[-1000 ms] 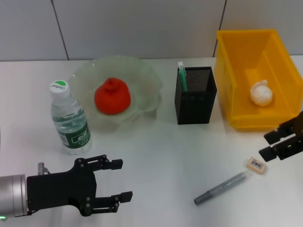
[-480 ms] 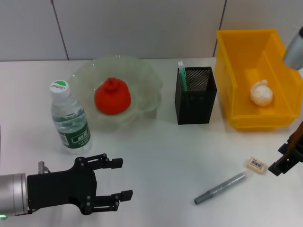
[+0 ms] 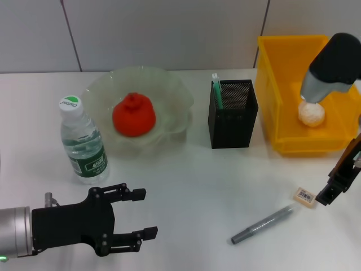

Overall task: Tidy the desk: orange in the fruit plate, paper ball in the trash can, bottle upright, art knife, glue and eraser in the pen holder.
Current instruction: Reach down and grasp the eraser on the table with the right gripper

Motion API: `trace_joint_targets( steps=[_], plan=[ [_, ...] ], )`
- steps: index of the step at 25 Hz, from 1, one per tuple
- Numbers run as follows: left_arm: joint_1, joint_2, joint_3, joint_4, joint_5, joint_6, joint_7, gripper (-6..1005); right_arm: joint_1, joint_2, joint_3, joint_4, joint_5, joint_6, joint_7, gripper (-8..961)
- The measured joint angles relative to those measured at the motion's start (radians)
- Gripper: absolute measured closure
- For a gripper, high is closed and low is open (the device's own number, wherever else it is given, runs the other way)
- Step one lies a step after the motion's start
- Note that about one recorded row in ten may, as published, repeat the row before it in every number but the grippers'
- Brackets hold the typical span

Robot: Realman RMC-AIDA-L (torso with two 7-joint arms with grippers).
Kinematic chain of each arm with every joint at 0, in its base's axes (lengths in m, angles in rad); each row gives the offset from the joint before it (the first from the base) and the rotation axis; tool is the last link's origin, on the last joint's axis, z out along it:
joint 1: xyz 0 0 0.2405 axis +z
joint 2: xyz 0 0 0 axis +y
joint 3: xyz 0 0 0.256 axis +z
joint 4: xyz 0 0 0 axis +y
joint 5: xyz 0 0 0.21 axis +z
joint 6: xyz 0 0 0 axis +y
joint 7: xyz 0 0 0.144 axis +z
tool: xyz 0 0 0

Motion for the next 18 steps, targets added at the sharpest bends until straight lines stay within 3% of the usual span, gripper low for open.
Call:
trace_joint_targets(
  steps=[18],
  plan=[
    [0.004,0.002,0.000,0.000,0.000,0.006,0.000,217,0.032,0.001,-0.054,0.172,-0.005,0.186,0.015,322]
  ],
)
